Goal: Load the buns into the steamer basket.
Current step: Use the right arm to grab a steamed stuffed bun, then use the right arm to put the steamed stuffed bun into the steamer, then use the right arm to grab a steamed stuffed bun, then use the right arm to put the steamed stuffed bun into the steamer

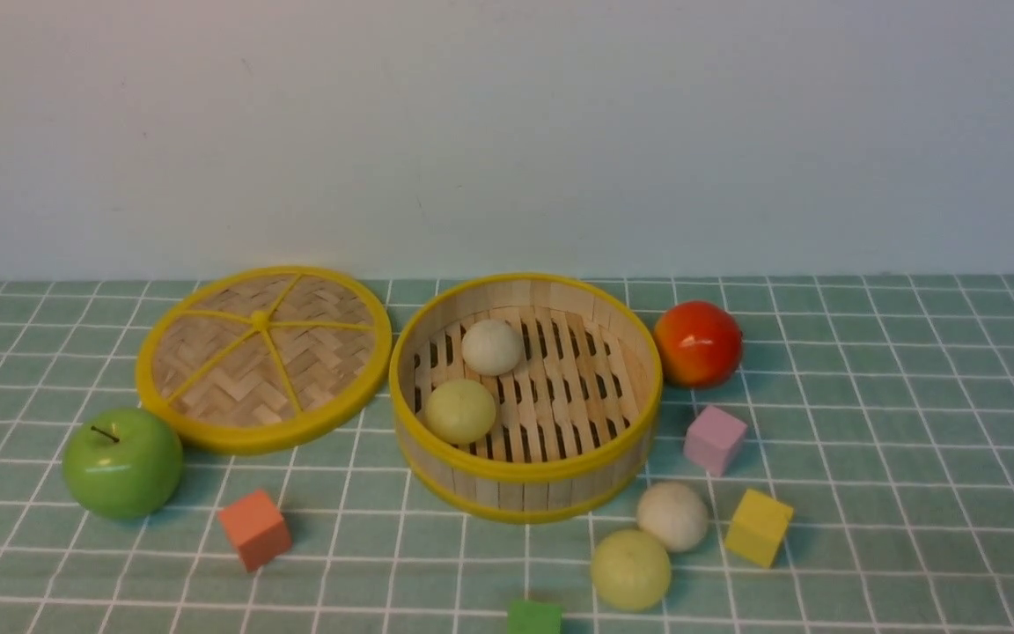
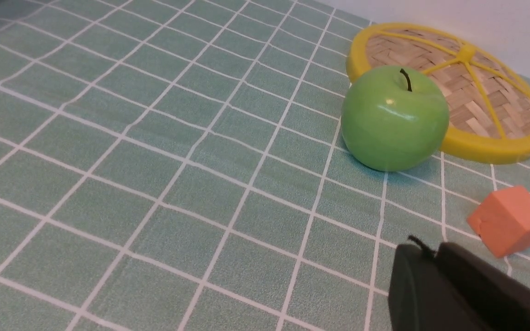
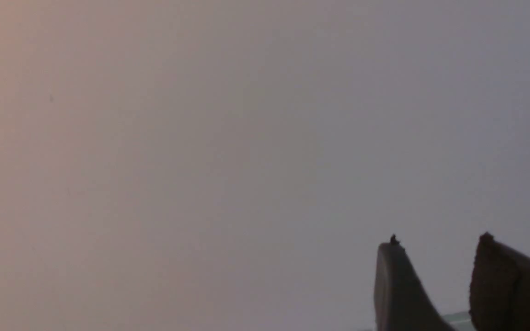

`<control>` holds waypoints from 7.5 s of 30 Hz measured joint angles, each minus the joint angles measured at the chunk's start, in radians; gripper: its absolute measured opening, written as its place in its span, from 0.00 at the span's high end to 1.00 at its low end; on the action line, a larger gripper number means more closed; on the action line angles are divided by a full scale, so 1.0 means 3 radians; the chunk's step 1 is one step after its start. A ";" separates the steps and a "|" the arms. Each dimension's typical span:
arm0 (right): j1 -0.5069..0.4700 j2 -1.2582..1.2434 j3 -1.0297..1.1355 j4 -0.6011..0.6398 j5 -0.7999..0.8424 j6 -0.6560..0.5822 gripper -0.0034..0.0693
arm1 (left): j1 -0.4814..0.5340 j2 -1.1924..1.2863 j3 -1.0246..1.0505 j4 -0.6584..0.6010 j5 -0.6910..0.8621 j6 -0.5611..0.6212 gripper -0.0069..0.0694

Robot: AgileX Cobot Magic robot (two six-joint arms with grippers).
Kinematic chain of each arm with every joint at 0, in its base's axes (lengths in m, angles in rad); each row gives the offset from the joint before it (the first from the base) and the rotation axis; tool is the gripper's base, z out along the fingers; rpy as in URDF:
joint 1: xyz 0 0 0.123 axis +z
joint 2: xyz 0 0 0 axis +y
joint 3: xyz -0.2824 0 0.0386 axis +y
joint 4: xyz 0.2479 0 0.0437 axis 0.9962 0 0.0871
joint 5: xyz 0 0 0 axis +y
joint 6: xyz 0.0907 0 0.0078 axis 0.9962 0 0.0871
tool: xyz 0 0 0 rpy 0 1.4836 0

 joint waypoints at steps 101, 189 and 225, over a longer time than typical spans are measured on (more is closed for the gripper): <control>0.1760 0.6424 -0.4000 0.0712 0.3035 -0.1153 0.78 | 0.0001 -0.0002 0.0000 0.0000 0.0000 0.0000 0.75; 0.2272 0.6312 -0.4063 0.0603 0.3287 -0.0820 0.64 | 0.0004 -0.0002 0.0000 -0.0002 0.0000 0.0000 0.67; 0.2272 0.6333 -0.4063 0.0501 0.3438 -0.0721 0.96 | 0.0004 -0.0002 0.0000 -0.0002 0.0000 0.0000 0.67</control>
